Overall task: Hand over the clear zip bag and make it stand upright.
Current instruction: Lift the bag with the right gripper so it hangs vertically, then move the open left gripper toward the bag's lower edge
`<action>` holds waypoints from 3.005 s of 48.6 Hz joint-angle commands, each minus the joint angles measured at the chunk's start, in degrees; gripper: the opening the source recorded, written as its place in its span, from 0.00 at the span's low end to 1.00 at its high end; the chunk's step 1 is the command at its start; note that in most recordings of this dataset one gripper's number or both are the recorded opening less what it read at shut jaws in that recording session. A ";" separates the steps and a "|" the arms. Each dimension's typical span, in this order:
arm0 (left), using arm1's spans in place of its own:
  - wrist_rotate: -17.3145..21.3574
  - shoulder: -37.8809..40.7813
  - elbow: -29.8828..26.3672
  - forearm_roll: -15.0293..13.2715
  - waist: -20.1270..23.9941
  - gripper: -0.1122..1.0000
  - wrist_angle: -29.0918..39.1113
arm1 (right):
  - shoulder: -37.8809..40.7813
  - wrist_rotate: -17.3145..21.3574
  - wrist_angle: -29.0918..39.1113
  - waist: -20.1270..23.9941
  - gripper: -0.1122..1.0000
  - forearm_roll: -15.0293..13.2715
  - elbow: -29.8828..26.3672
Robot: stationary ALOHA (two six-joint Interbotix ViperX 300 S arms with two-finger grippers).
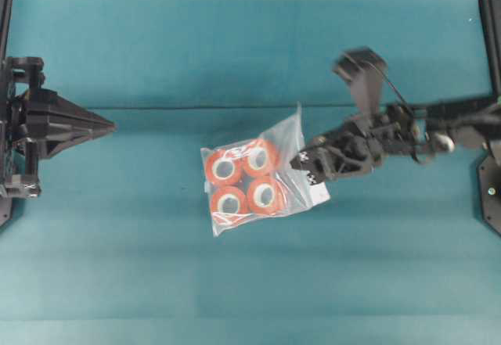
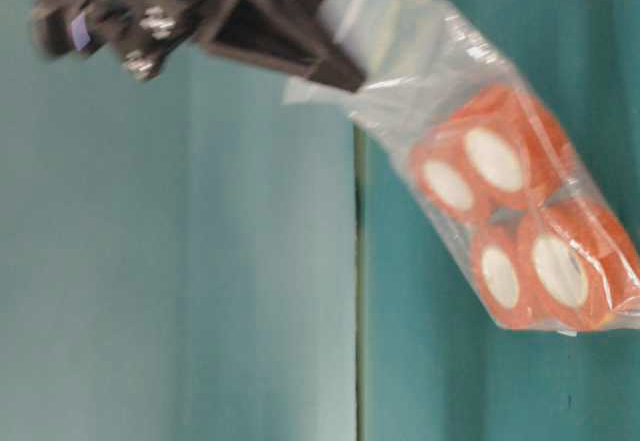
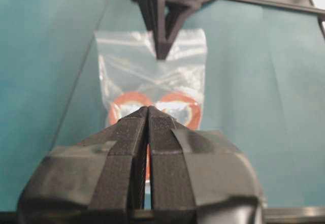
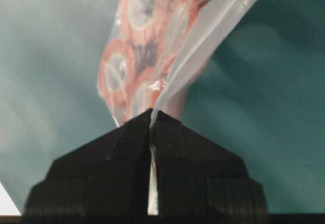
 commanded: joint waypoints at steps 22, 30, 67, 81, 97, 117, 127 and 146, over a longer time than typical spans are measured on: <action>-6.33 1.58 -4.92 0.35 -2.99 0.09 6.42 | 5.98 -19.16 28.83 -3.25 0.12 -0.26 -25.05; -8.17 1.85 -4.92 0.35 -2.99 0.09 4.13 | 10.20 -25.22 37.79 -3.16 0.12 -0.26 -31.90; -14.77 7.82 -6.33 0.44 -0.62 0.09 -1.32 | 13.10 -37.62 45.18 -2.90 0.12 -1.76 -37.97; -12.57 9.05 -5.71 0.53 -0.70 0.35 -1.14 | 13.10 -43.68 45.44 -2.81 0.12 -3.87 -37.97; 4.31 9.14 -4.75 0.53 -0.88 0.97 1.23 | 13.10 -51.42 46.41 -2.11 0.12 -4.13 -37.97; 9.14 9.14 -3.78 0.53 -0.62 0.95 1.41 | 13.10 -56.34 47.20 -1.49 0.12 -4.22 -38.23; 9.14 9.14 -2.81 0.53 -0.35 0.95 1.32 | 13.10 -58.10 47.20 -1.41 0.12 -4.92 -38.58; 8.70 11.43 -2.46 0.53 -0.35 0.95 1.05 | 13.18 -58.71 46.05 -0.79 0.12 -5.36 -37.62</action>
